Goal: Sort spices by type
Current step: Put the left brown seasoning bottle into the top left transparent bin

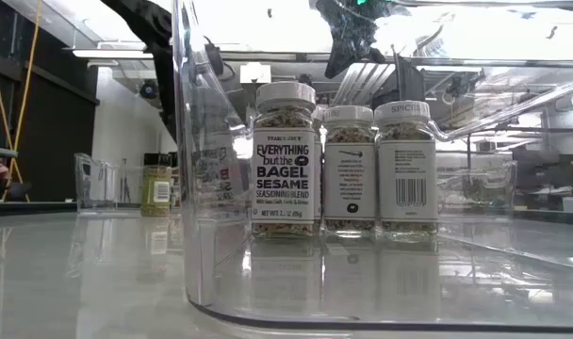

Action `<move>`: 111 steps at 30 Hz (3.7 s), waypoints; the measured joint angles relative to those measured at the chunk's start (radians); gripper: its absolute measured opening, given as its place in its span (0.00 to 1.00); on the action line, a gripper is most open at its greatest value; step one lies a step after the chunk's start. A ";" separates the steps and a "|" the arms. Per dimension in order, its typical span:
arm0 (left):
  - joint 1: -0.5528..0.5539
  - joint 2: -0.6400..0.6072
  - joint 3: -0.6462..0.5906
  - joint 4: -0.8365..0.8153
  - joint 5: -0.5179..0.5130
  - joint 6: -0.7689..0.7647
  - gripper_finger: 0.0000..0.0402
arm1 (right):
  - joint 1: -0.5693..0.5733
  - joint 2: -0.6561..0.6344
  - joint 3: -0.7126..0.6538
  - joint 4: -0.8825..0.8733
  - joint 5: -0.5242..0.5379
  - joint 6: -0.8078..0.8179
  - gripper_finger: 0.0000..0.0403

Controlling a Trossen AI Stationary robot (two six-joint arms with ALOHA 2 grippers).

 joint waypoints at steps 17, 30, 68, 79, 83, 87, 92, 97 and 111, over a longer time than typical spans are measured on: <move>-0.768 -0.420 0.001 -0.521 0.350 -0.659 0.62 | -0.003 0.000 0.000 -0.036 -0.003 -0.119 0.00; -1.744 -0.272 -0.127 -0.236 0.265 -1.301 0.62 | -0.022 0.000 0.000 -0.036 -0.004 -0.168 0.00; -1.880 0.132 -0.126 -0.072 0.266 -1.567 0.62 | -0.025 0.000 0.000 -0.037 -0.048 -0.178 0.00; -1.904 0.127 -0.128 -0.102 0.274 -1.587 0.62 | -0.025 0.000 0.000 -0.037 -0.048 -0.177 0.00; -1.917 0.141 -0.128 -0.114 0.253 -1.585 0.62 | -0.025 0.000 0.000 -0.037 -0.048 -0.177 0.00; -1.916 0.158 -0.128 -0.113 0.241 -1.585 0.62 | -0.025 0.000 0.000 -0.036 -0.048 -0.176 0.00; -1.913 0.191 -0.128 -0.099 0.242 -1.586 0.62 | -0.025 0.000 0.000 -0.036 -0.048 -0.175 0.00; -1.913 0.206 -0.128 -0.099 0.268 -1.592 0.62 | -0.025 0.000 0.000 -0.036 -0.048 -0.174 0.00; -1.909 0.203 -0.127 -0.095 0.248 -1.615 0.43 | -0.025 0.000 0.000 -0.036 -0.048 -0.175 0.00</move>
